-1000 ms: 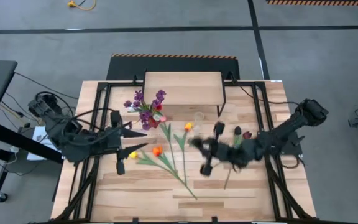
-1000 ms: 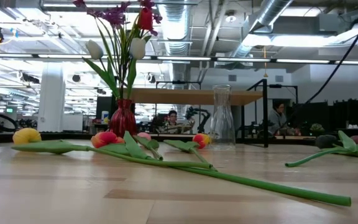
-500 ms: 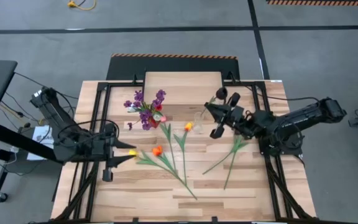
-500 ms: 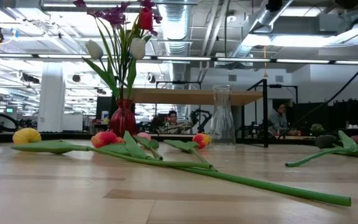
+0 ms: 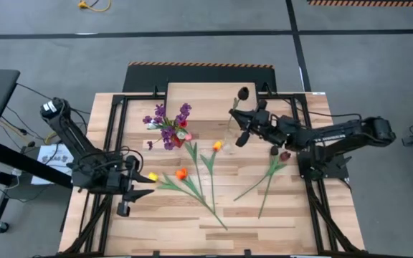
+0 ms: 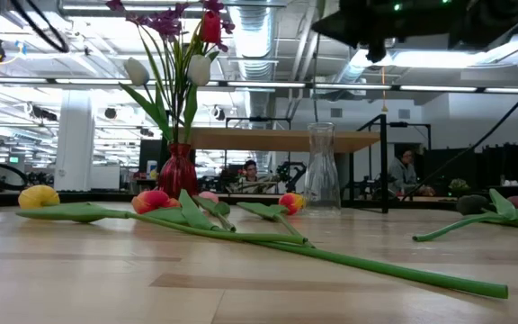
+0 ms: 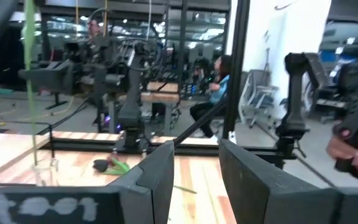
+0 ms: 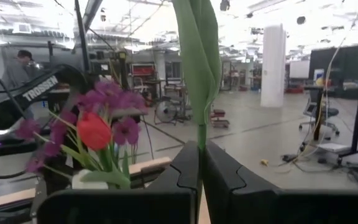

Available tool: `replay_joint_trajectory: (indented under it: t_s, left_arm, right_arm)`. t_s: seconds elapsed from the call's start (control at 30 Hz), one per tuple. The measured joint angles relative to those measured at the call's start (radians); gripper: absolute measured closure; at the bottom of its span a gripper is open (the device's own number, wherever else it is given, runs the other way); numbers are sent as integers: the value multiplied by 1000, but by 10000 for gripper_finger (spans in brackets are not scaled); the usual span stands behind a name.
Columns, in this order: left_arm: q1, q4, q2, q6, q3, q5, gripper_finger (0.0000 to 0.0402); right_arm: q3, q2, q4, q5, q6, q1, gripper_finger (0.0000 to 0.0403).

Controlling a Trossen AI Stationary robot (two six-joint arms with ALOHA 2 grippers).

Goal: Pick and place flowers into a vace then onto a shelf
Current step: Put the bottom black flower into the transparent flower vase

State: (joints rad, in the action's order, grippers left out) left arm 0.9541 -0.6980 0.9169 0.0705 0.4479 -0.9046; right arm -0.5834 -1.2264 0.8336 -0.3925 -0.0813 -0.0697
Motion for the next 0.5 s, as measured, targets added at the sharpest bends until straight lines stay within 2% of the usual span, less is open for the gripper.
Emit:
replay_joint_trajectory:
  t_s: [0.5]
  left_arm:
    - [4, -18, 1, -19, -74, 13, 285]
  right_arm:
    - [1, -39, -56, 1, 69, -5, 403]
